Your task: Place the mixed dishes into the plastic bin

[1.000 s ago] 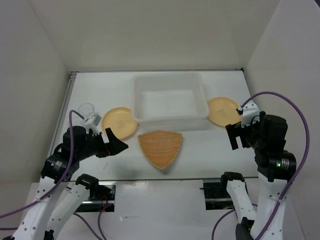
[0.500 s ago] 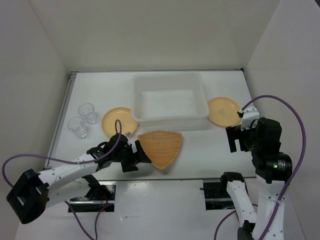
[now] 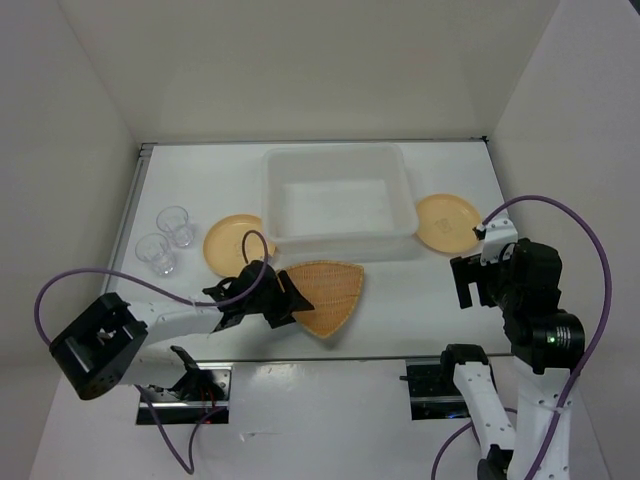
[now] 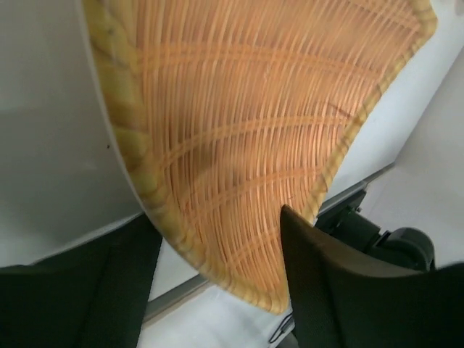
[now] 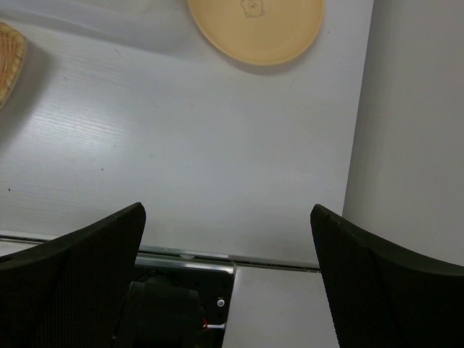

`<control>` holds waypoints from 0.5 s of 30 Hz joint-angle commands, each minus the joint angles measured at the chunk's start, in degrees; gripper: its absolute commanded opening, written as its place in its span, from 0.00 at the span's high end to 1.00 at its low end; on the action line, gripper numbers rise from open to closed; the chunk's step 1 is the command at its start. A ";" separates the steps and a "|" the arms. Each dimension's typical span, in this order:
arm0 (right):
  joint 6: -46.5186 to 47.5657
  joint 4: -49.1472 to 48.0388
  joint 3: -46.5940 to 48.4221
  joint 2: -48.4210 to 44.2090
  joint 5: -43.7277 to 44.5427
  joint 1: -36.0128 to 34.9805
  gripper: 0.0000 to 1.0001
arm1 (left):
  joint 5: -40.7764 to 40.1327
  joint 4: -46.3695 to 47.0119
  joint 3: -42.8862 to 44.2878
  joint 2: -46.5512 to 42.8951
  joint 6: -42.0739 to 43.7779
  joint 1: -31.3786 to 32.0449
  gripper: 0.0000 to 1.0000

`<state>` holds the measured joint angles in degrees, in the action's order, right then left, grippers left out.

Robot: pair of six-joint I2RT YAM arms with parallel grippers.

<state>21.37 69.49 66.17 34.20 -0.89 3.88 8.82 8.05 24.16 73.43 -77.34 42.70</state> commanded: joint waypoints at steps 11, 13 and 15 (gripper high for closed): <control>-1.94 -2.43 -3.42 -3.08 2.38 -1.07 0.01 | -1.43 -20.23 10.16 -10.88 -1.50 4.74 1.00; -1.94 -3.13 -3.94 -3.60 2.38 -1.07 0.01 | -3.18 -30.40 16.06 -16.10 -0.79 5.47 1.00; -1.94 -3.83 -4.55 -4.22 2.90 -1.07 0.01 | -5.65 -36.06 26.30 -21.56 1.13 6.08 1.00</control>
<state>20.36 69.19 62.46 31.00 0.75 3.33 6.35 -19.00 36.18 59.59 -77.93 48.21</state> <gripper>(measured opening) 0.989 0.045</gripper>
